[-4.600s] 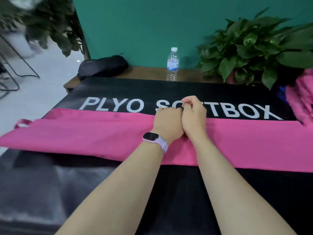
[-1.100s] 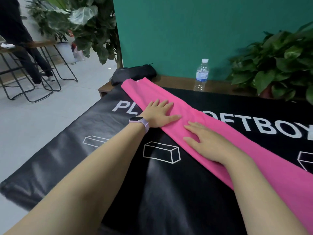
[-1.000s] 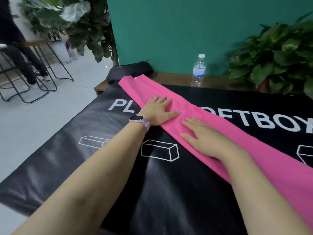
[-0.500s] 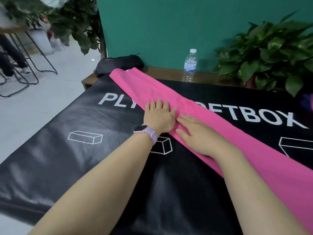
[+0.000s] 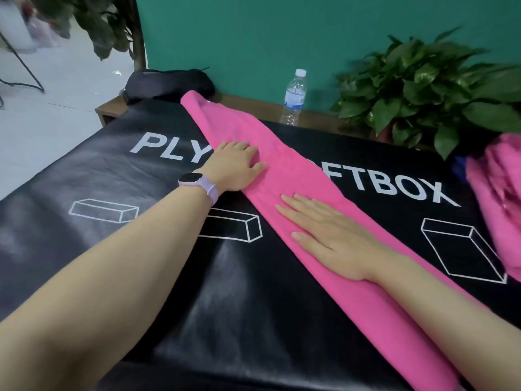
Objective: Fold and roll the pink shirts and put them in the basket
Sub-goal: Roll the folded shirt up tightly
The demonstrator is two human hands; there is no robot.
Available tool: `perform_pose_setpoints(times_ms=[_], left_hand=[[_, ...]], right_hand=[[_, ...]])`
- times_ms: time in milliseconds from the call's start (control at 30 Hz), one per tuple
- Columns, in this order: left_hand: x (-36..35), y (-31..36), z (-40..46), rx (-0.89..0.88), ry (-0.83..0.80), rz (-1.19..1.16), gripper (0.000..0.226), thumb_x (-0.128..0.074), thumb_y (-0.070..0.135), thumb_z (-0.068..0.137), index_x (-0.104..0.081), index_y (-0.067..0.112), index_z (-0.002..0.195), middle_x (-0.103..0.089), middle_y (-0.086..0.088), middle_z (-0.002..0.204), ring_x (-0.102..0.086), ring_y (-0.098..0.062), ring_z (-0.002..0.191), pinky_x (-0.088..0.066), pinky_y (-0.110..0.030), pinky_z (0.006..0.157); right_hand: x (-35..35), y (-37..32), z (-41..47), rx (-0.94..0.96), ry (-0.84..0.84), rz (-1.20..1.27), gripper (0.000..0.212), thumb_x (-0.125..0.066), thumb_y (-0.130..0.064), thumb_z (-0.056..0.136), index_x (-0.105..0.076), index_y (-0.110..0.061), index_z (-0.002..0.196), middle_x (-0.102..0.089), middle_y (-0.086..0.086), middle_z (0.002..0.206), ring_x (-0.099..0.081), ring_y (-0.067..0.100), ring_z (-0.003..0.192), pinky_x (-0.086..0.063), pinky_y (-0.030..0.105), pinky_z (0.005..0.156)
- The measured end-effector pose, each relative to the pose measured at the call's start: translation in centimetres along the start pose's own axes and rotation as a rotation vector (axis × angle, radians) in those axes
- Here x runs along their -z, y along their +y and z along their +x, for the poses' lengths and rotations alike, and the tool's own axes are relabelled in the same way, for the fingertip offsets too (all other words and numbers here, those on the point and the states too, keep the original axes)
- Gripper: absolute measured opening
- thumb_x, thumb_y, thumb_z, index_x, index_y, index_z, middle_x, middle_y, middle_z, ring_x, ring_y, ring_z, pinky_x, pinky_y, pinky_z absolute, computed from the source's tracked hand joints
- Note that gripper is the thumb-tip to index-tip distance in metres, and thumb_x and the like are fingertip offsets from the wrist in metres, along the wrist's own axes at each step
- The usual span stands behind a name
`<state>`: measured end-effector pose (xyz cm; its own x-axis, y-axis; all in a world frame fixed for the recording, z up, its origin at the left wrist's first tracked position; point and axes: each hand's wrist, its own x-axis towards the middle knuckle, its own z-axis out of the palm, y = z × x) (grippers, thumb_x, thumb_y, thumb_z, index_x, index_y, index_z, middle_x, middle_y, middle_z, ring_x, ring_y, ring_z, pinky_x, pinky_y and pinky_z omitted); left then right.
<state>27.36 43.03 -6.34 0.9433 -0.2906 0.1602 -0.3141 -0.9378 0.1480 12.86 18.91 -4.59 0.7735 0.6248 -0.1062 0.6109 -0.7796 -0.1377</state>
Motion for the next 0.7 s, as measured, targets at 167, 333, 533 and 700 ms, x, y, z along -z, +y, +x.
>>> perform_pose_setpoints(times_ms=[167, 333, 533, 700], left_hand=[[1.3, 2.1, -1.5, -0.03, 0.129, -0.007, 0.039, -0.038, 0.035, 0.103, -0.062, 0.01, 0.119, -0.062, -0.013, 0.116, -0.057, -0.037, 0.109, -0.044, -0.046, 0.098], [1.6, 0.9, -1.9, 0.063, 0.036, -0.188, 0.033, -0.037, 0.019, 0.102, -0.066, 0.007, 0.111, -0.064, -0.012, 0.115, -0.057, -0.035, 0.108, -0.046, -0.046, 0.095], [1.9, -2.6, -0.9, 0.181, 0.045, -0.349, 0.03, -0.039, 0.007, 0.097, -0.068, 0.002, 0.107, -0.067, -0.014, 0.113, -0.059, -0.033, 0.104, -0.047, -0.04, 0.092], [0.8, -3.5, 0.0, 0.162, 0.067, -0.34, 0.04, -0.043, -0.002, 0.092, -0.062, -0.001, 0.128, -0.059, -0.019, 0.131, -0.049, -0.033, 0.126, -0.036, -0.037, 0.106]], right_hand=[[-1.0, -1.0, 3.2, -0.089, 0.045, -0.004, 0.061, -0.008, -0.055, 0.103, -0.002, -0.039, 0.161, 0.007, -0.014, 0.168, 0.013, 0.001, 0.153, 0.005, 0.032, 0.126], [-1.4, -4.1, 8.2, -0.171, 0.129, 0.042, 0.059, -0.017, -0.046, 0.106, -0.009, -0.031, 0.162, -0.003, -0.004, 0.17, 0.002, 0.012, 0.156, 0.003, 0.035, 0.126], [-1.3, -5.8, 13.1, -0.261, 0.163, 0.093, 0.061, -0.021, -0.044, 0.104, -0.013, -0.028, 0.162, -0.006, -0.003, 0.17, -0.002, 0.017, 0.156, 0.0, 0.039, 0.127], [-0.8, -5.5, 16.7, -0.325, 0.16, 0.107, 0.06, -0.02, -0.046, 0.104, -0.016, -0.027, 0.162, -0.009, -0.002, 0.17, -0.006, 0.02, 0.156, -0.004, 0.042, 0.126]])
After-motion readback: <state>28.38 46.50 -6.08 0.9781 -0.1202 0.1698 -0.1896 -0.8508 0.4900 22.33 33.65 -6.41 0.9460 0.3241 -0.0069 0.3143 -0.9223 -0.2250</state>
